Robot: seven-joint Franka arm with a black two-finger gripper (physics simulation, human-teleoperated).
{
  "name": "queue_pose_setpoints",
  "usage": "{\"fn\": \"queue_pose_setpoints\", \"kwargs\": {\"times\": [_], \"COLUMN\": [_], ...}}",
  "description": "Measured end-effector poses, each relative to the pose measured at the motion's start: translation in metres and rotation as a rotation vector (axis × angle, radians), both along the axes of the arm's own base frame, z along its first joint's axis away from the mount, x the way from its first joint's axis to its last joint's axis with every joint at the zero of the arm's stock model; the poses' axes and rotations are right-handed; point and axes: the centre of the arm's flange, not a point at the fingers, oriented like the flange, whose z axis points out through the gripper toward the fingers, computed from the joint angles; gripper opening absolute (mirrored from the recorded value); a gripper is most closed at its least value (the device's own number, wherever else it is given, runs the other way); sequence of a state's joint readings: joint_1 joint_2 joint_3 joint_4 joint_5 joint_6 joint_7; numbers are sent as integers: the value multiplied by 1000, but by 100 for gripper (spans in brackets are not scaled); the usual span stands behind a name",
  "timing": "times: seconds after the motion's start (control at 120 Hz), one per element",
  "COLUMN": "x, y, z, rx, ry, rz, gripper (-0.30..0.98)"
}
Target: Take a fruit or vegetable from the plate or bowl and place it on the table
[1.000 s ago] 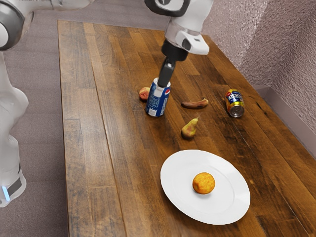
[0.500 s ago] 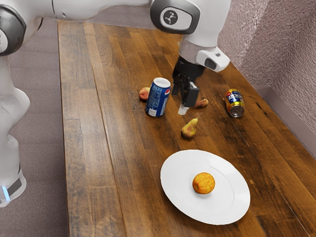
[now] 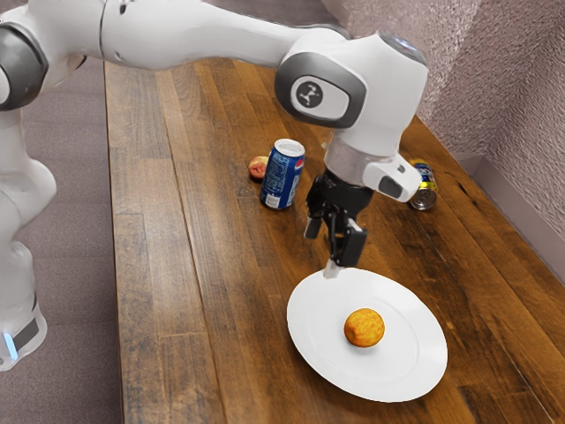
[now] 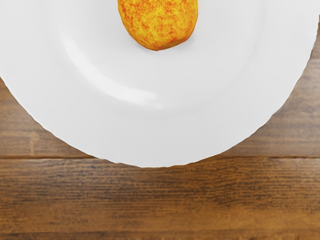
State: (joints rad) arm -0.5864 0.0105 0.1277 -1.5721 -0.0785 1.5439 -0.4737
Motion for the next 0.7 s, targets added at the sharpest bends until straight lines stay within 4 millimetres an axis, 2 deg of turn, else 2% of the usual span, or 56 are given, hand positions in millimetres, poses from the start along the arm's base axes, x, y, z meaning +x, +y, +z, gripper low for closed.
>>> {"fn": "queue_pose_setpoints", "kwargs": {"times": [0.142, 0.242, 0.308, 0.45, 0.517, 0.583, 0.7], "x": [-15, -19, -13, 10, 16, 17, 10], "y": [-53, -73, -69, -36, -27, -28, -43], "z": [-10, -20, -31, -49, -52, -54, -57], "rx": [-71, -87, -88, -88, -92, -95, -98], "ry": [10, 19, 27, 24, 17, 12, 11], "rz": [-62, -79, -59, 25, 49, 52, 31], "gripper": [69, 69, 69, 69, 69, 69, 69]}}
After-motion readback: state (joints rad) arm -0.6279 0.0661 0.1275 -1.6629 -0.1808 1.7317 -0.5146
